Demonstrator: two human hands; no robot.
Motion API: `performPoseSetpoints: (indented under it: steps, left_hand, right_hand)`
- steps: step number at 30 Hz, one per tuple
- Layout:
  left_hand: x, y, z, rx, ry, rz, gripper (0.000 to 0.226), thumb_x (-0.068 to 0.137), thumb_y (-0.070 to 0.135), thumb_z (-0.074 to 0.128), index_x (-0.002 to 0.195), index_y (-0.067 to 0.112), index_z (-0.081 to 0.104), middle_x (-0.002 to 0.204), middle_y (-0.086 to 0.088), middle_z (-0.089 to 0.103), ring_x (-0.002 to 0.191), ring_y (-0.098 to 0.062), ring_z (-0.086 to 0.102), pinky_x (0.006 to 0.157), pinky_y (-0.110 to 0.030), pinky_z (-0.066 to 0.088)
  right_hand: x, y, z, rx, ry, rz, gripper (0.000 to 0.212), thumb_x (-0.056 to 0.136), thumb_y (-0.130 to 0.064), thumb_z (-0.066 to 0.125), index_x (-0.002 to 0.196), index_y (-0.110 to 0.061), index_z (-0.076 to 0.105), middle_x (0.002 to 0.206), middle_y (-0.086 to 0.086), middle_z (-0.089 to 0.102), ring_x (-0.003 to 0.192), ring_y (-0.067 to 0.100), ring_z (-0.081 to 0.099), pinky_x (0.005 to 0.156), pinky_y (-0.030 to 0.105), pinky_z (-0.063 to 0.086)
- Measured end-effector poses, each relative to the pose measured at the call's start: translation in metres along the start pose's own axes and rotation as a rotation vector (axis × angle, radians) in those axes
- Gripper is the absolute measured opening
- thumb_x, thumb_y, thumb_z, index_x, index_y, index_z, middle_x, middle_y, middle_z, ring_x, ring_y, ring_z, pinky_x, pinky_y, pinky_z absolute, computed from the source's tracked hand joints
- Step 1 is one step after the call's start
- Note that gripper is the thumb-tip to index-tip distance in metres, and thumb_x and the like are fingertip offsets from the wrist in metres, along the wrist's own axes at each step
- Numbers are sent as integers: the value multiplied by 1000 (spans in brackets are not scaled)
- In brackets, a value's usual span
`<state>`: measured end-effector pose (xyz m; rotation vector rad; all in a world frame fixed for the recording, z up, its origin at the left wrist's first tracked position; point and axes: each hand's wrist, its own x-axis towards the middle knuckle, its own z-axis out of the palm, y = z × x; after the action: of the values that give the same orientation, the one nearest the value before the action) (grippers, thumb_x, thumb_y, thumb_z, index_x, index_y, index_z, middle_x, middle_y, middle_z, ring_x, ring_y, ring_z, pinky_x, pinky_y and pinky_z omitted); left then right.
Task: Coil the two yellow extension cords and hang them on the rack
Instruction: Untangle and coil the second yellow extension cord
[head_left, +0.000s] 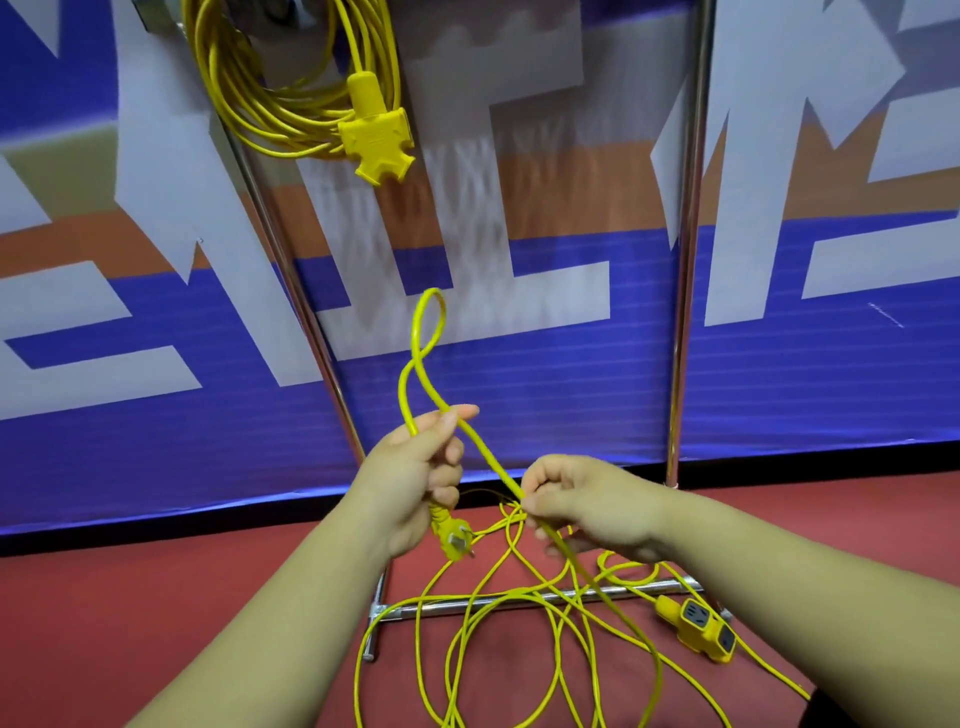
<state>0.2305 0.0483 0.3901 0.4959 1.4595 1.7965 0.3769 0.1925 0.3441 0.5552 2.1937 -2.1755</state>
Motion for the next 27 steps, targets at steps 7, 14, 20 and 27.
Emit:
performPoseSetpoints:
  steps: [7,14,20,27]
  left_hand:
    - [16,-4,-48,64,395,16,15,96,14,49,108,9,55,60,-1,44,42,-12,28,45,-24,24]
    - [-1,-4,-49,547,132,105,23,104,18,45,106,12,67,72,-4,51,51,-13,40,49,-28,34]
    - [-10,-3,-43,535,-54,38,26,105,18,46,111,10,69,73,-2,55,56,-11,40,49,-24,30]
    - [-19,-1,-24,462,-281,-9,31,97,35,57,93,6,66,74,-16,59,52,-16,44,48,-28,29]
  right_hand:
    - [23,10,-20,-306,730,-25,22,93,-20,58,76,-8,66,75,6,69,64,21,58,62,31,45]
    - [15,0,-6,-1006,300,-57,9,85,-20,64,90,-17,71,92,-2,69,91,19,63,78,30,51]
    - [-5,-22,4,-998,-73,-350,18,88,-29,74,106,-31,76,94,-13,61,82,1,55,74,13,41]
    - [-17,-36,-8,-433,192,-437,10,82,-22,81,90,-21,74,71,-5,70,62,14,61,63,34,49]
